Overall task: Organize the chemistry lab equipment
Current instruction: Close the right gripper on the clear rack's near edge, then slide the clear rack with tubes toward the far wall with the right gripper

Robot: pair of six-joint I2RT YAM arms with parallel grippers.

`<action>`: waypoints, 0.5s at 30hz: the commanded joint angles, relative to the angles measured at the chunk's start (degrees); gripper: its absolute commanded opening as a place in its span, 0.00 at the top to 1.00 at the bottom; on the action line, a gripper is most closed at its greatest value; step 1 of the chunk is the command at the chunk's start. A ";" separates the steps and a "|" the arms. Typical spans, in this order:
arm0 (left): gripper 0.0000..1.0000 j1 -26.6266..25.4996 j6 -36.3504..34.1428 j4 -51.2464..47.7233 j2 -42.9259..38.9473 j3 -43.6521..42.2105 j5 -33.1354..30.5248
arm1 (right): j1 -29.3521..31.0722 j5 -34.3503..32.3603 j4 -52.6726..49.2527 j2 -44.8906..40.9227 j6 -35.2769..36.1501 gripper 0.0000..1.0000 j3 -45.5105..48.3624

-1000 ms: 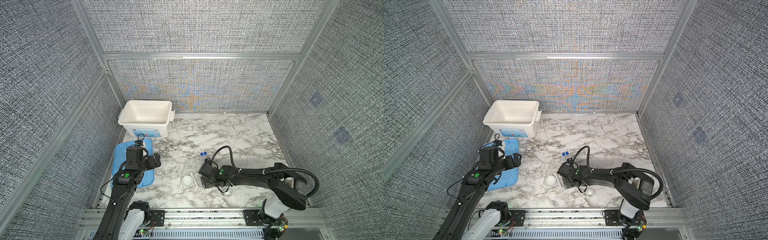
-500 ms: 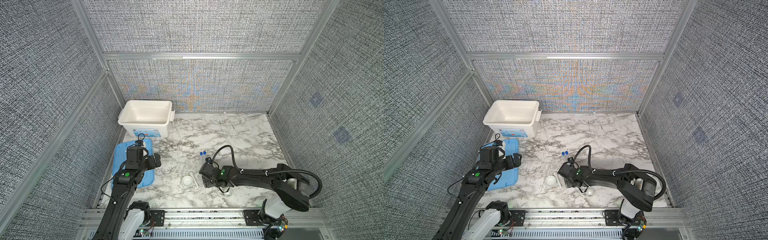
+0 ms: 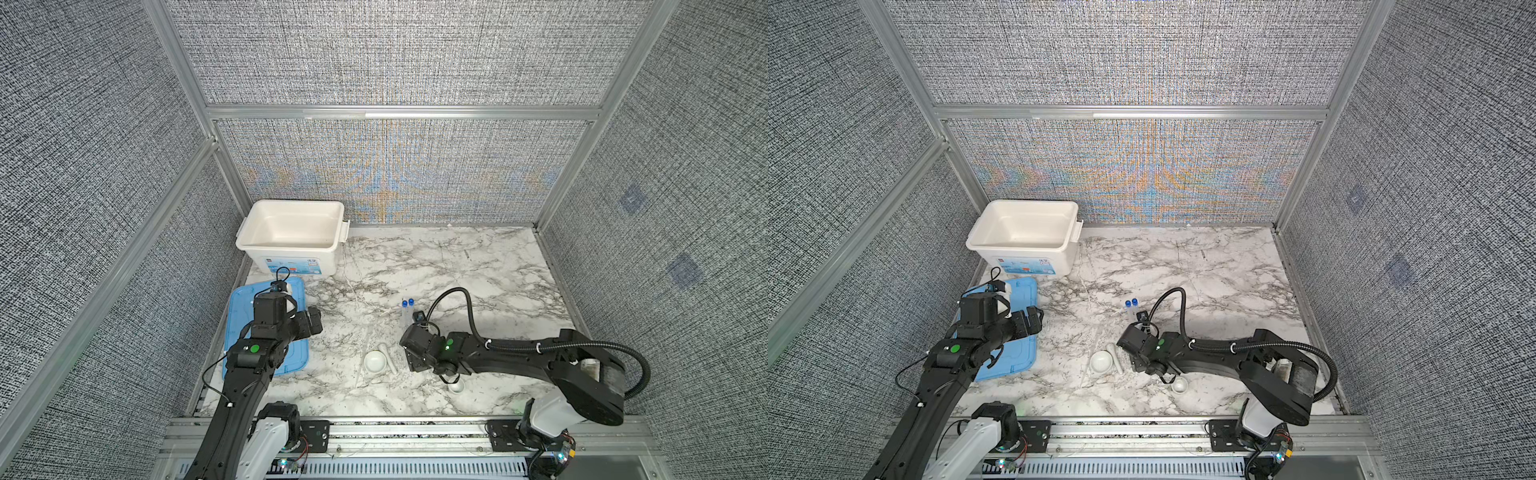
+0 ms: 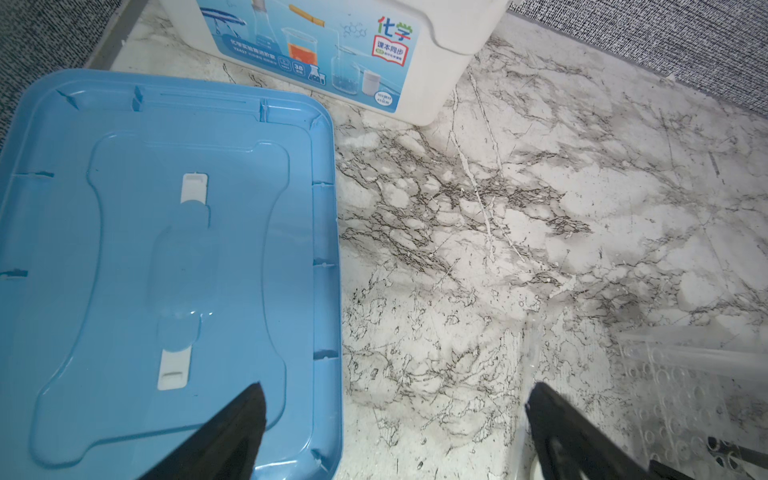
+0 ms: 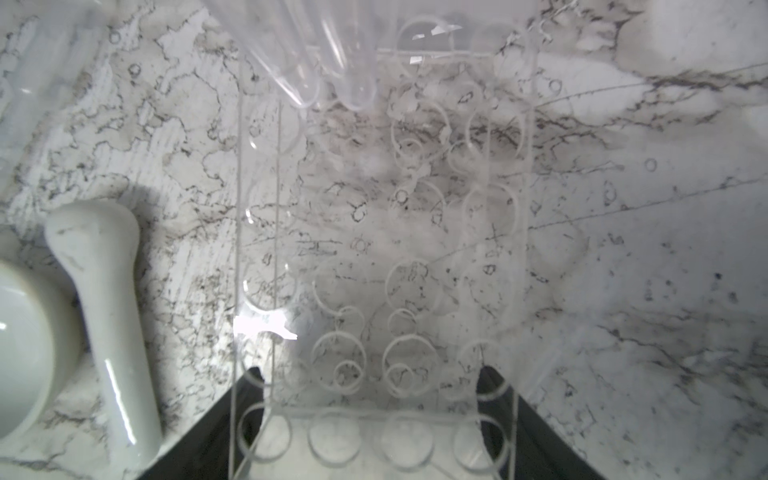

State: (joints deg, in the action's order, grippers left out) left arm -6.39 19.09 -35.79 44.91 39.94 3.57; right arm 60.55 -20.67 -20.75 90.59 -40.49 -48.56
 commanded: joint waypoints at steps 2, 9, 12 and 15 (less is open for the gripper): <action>0.01 -0.07 -0.08 -0.24 -0.43 0.01 -0.41 | -1.75 -2.48 2.80 -0.06 2.14 0.26 -0.45; 0.01 -0.04 -0.06 -0.28 -0.26 -0.04 -0.59 | -9.04 -0.85 5.43 -1.23 6.99 0.26 -1.60; 0.01 -0.10 -0.10 -0.39 -0.26 -0.03 -0.78 | -13.16 0.24 5.58 -1.72 9.63 0.26 -2.37; 0.01 -0.09 -0.06 -0.34 -0.52 -0.04 -0.94 | -18.32 2.14 6.21 -2.09 12.22 0.26 -2.63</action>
State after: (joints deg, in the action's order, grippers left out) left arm -6.55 19.11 -35.81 44.56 39.94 2.98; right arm 44.86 -19.44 -16.10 88.86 -31.75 -50.54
